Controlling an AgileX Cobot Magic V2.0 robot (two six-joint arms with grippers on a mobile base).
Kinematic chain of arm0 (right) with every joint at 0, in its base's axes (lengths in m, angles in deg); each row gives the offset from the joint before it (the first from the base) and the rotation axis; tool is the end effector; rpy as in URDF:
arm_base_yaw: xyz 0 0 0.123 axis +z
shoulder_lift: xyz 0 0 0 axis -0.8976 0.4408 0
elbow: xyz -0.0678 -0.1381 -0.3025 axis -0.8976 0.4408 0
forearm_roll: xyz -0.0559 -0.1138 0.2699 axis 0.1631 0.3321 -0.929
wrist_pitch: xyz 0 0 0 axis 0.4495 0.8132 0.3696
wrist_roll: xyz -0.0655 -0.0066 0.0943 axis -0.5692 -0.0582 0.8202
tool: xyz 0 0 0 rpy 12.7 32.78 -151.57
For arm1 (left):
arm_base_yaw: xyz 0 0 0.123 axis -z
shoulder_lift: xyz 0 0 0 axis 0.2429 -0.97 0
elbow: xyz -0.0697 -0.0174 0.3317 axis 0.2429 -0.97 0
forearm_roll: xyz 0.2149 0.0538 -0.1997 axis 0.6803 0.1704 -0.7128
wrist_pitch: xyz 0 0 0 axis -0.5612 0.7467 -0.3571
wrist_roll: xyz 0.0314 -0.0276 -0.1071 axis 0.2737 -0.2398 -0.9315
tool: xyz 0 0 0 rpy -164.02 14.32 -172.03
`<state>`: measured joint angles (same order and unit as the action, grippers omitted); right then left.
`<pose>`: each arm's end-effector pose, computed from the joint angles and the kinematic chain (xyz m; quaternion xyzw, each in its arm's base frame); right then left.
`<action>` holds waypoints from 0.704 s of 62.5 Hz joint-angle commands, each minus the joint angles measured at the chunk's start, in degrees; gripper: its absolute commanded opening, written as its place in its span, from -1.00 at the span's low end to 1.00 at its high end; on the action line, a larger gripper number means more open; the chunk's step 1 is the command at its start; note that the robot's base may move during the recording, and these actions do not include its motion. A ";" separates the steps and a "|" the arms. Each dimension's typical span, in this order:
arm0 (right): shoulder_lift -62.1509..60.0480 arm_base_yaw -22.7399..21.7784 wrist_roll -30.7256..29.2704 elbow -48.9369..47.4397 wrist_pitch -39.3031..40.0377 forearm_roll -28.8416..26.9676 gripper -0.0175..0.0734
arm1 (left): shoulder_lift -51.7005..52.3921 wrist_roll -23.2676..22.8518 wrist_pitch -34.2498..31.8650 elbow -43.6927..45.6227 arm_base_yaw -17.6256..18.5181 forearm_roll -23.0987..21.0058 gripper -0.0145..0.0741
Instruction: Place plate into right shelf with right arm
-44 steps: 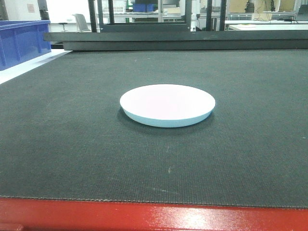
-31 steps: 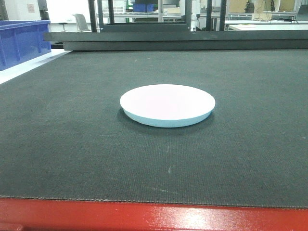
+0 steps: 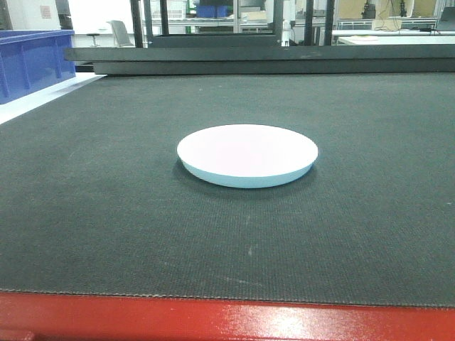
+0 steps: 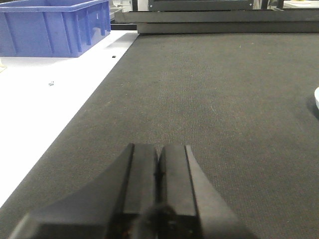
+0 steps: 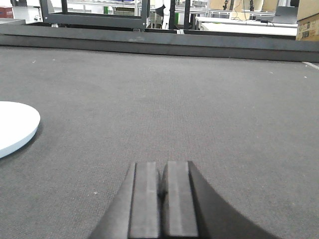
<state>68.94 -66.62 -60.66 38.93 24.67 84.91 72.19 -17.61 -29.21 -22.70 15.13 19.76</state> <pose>0.0731 -0.0032 0.1945 0.0218 0.7101 -0.0101 0.7037 0.0727 -0.0039 0.1894 0.0357 0.7222 0.0060 0.6907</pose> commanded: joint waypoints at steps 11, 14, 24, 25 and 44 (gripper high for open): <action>-0.72 -0.08 0.67 -3.28 7.70 -0.28 -0.55 | 0.65 -0.16 -4.88 -0.46 0.23 -0.62 -0.78; -0.62 -0.08 0.67 -6.40 3.45 -0.28 -0.55 | 0.65 -0.16 -4.88 -0.46 0.23 -0.62 -0.78; 4.35 -0.08 0.67 -16.98 -8.40 0.18 -0.32 | 0.65 -0.16 -4.88 -0.46 0.23 -0.62 -0.78; 5.04 -0.08 0.67 -17.68 -8.93 0.25 -0.25 | 0.65 -0.16 -4.88 -0.46 0.23 -0.62 -0.78; 28.90 2.92 0.67 -32.36 -13.44 0.90 0.49 | 0.65 -0.16 -4.88 -0.46 0.23 -0.62 -0.78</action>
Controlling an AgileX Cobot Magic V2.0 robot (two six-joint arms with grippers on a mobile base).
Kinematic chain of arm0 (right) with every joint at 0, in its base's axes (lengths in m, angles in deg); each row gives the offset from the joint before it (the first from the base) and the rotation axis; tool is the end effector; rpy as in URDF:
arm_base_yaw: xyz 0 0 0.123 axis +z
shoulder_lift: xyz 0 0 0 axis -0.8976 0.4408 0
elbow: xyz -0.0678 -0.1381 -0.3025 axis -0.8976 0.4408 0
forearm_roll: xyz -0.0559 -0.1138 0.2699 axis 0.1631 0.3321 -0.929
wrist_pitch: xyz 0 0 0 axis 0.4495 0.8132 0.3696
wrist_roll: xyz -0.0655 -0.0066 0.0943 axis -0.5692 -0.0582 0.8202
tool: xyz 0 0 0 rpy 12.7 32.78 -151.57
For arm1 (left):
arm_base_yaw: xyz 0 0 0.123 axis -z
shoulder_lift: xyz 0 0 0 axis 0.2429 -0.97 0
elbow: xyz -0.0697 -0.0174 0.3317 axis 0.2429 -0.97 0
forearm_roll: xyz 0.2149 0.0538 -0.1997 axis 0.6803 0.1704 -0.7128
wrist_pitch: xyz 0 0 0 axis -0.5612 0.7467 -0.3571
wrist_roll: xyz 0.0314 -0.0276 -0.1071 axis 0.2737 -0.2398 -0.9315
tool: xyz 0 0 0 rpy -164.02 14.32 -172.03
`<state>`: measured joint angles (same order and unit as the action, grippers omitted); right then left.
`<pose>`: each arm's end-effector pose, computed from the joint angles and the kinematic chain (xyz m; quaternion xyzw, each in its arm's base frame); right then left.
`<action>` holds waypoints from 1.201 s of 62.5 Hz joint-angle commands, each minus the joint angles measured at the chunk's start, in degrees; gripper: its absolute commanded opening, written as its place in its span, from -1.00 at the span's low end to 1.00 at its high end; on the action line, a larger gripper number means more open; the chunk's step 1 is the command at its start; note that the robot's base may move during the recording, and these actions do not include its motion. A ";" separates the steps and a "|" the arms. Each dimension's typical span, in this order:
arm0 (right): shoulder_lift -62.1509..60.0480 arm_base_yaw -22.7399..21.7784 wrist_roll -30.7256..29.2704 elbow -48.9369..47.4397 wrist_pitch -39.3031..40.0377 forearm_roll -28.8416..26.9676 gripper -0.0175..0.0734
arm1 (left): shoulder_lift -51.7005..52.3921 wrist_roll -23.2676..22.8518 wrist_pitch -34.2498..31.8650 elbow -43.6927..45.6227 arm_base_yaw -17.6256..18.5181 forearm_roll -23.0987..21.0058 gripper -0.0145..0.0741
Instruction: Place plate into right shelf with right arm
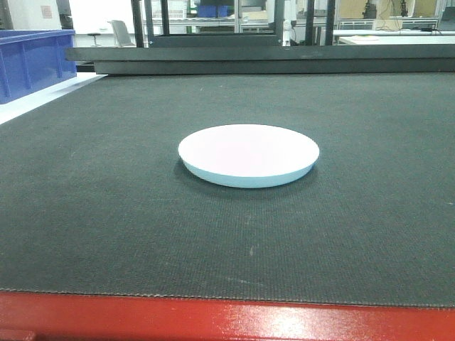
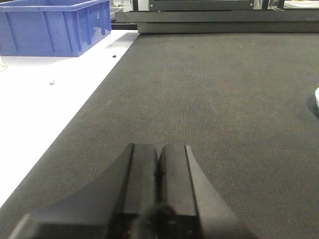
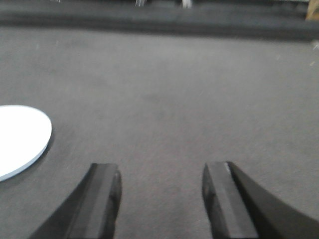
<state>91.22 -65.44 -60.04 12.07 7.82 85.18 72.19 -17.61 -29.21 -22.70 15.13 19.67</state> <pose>0.1048 -0.0013 0.3190 0.0142 0.7814 0.0030 0.6239 0.0727 -0.0039 0.1894 0.0352 0.7222 0.0054 0.6908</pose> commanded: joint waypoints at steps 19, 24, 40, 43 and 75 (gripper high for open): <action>36.97 11.55 4.12 -27.01 -5.72 0.63 0.49 | 0.65 -0.16 -4.88 -0.46 0.23 -0.53 -0.78; 44.49 13.51 6.02 -33.18 -7.40 0.63 0.49 | 0.65 -0.16 -4.88 -0.46 0.23 -0.53 -0.78; 64.83 18.31 7.74 -49.29 -9.30 0.63 0.49 | 0.65 -0.16 -4.88 -0.46 0.23 -0.53 -0.78; 68.17 19.30 7.74 -51.54 -9.30 0.63 0.48 | 0.65 -0.16 -4.88 -0.46 0.23 -0.53 -0.78; 84.16 23.32 7.74 -58.40 -7.65 6.14 0.26 | 0.65 -0.16 -4.88 -0.46 0.23 -0.53 -0.78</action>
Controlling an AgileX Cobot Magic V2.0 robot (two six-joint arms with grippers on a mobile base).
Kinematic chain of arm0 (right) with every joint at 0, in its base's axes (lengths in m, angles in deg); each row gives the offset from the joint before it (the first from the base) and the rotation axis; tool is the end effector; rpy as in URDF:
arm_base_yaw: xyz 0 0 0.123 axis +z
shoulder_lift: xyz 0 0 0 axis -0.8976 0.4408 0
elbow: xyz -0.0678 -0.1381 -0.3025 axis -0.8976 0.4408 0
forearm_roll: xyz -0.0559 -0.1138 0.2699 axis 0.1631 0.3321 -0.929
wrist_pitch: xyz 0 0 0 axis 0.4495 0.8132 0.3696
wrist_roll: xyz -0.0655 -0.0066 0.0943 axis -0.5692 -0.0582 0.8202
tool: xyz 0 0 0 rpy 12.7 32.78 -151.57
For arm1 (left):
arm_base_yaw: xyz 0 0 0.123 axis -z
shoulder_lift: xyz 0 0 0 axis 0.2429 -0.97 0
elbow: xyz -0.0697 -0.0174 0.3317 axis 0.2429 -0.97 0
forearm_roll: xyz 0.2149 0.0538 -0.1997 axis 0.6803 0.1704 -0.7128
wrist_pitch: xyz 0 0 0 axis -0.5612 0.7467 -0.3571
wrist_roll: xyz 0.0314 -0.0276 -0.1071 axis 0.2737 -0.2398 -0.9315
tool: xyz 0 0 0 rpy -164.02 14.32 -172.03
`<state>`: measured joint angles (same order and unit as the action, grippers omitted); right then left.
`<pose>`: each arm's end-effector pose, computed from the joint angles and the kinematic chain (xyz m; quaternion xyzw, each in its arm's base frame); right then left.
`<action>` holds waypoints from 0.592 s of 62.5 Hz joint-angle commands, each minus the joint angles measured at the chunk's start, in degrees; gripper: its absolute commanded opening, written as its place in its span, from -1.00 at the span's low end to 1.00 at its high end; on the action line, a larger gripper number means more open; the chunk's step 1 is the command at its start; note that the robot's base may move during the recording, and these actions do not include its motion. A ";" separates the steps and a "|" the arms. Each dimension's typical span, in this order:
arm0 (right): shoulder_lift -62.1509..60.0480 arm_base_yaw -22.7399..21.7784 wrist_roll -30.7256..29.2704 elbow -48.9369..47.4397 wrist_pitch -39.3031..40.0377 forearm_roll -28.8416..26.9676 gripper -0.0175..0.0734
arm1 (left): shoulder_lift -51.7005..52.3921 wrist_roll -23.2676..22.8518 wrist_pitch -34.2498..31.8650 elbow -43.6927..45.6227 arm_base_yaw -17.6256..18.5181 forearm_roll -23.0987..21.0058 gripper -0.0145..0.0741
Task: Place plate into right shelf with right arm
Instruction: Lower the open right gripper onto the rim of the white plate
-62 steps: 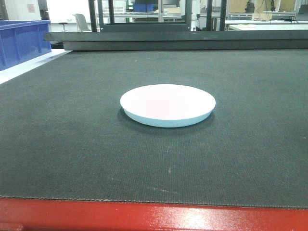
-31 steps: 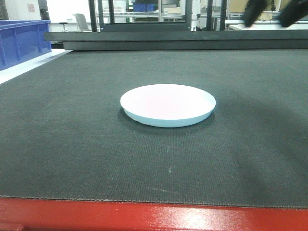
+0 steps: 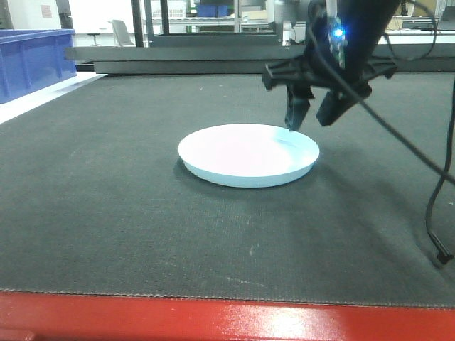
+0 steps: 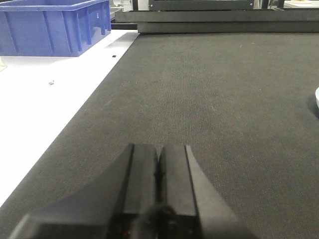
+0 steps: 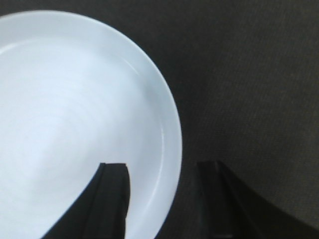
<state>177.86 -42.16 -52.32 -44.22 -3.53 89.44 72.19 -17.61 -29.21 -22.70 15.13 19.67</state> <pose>0.4580 0.1797 0.2429 -0.1347 0.9428 0.0617 0.2987 0.0727 -0.0039 0.1894 0.0352 0.7222 0.0054 0.6908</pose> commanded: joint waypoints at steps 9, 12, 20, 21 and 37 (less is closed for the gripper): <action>-1.20 0.04 0.01 -2.05 5.55 1.89 0.26 | 0.65 -0.16 -4.88 -0.46 0.23 -0.53 -0.78; -0.64 0.04 0.01 -2.05 6.04 1.89 0.26 | 0.65 -0.16 -4.88 -0.46 0.23 -0.53 -0.78; 0.80 0.08 0.01 -2.05 6.70 1.89 0.26 | 0.65 -0.16 -4.88 -0.46 0.23 -0.53 -0.78; 0.92 0.08 0.01 -2.05 6.70 1.89 0.26 | 0.65 -0.16 -4.88 -0.46 0.23 -0.53 -0.78; 1.72 0.08 0.01 -2.05 7.41 2.06 -0.12 | 0.65 -0.16 -4.88 -0.46 0.23 -0.53 -0.78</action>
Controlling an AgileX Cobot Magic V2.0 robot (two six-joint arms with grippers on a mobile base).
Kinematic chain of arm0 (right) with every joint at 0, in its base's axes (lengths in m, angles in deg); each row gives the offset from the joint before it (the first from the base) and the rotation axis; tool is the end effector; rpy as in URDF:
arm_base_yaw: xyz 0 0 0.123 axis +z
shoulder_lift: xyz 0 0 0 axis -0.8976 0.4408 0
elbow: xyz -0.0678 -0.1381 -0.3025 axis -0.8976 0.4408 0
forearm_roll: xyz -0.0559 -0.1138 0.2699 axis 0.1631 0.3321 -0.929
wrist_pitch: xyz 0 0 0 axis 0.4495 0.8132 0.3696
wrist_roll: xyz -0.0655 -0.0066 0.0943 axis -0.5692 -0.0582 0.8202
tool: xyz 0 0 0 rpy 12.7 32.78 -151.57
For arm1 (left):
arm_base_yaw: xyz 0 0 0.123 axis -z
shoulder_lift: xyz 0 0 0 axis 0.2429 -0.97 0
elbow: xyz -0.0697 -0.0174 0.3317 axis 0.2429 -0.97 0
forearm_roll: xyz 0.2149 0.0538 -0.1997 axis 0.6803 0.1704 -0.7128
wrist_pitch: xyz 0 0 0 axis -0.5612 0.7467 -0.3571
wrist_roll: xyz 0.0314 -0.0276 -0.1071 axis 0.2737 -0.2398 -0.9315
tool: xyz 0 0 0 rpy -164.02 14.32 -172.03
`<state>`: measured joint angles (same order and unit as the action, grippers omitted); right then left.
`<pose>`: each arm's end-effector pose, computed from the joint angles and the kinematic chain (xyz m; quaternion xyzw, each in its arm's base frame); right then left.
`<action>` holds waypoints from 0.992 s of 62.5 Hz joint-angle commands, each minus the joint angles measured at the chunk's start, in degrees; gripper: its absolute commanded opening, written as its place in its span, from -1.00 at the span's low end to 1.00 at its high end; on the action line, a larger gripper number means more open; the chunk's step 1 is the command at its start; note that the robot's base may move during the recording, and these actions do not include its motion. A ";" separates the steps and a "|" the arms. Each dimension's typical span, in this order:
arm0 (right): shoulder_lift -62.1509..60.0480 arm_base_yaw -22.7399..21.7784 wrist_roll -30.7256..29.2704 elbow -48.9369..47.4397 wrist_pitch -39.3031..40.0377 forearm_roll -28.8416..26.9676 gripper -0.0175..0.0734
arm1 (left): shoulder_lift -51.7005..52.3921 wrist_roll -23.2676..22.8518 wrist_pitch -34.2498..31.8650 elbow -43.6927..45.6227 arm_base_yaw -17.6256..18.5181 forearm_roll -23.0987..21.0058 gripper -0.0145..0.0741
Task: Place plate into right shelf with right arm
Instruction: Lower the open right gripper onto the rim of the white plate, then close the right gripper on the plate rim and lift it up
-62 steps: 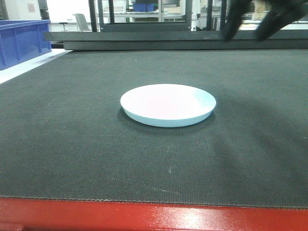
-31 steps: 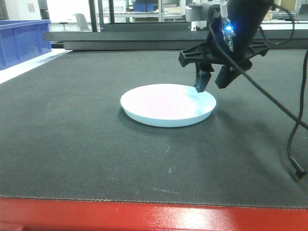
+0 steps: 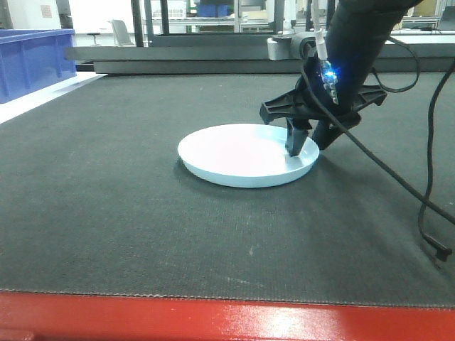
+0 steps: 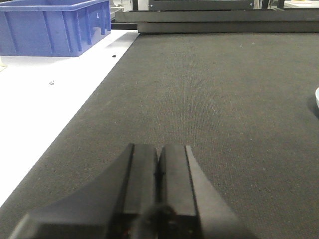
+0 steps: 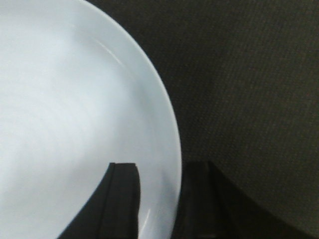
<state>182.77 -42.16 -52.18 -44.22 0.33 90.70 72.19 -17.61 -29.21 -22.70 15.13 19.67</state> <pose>0.4723 0.1843 0.2045 -0.1425 0.9443 0.0531 0.2918 0.0727 -0.0039 0.1894 0.0352 0.7222 0.0054 0.6908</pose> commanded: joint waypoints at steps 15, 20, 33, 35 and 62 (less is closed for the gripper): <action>-3.19 -0.06 -0.23 -2.05 3.29 0.98 -0.55 | 0.65 -0.16 -4.88 -0.46 0.23 -0.53 -0.78; -3.37 -0.06 -0.23 -2.05 3.29 0.98 -0.55 | 0.65 -0.16 -4.88 -0.46 0.23 -0.53 -0.78; -7.28 -0.06 -0.23 -2.00 1.66 1.10 -0.55 | 0.65 -0.16 -4.88 -0.46 0.23 -0.53 -0.78; -8.29 0.00 -0.23 -1.93 1.43 1.25 -0.55 | 0.65 -0.16 -4.88 -0.46 0.23 -0.53 -0.78; -35.15 0.56 -0.23 15.25 8.55 2.59 -0.55 | 0.65 -0.16 -4.88 -0.46 0.23 -0.53 -0.78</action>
<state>156.09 -41.55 -52.01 -31.79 2.45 92.47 72.19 -17.61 -29.21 -22.70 15.13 19.63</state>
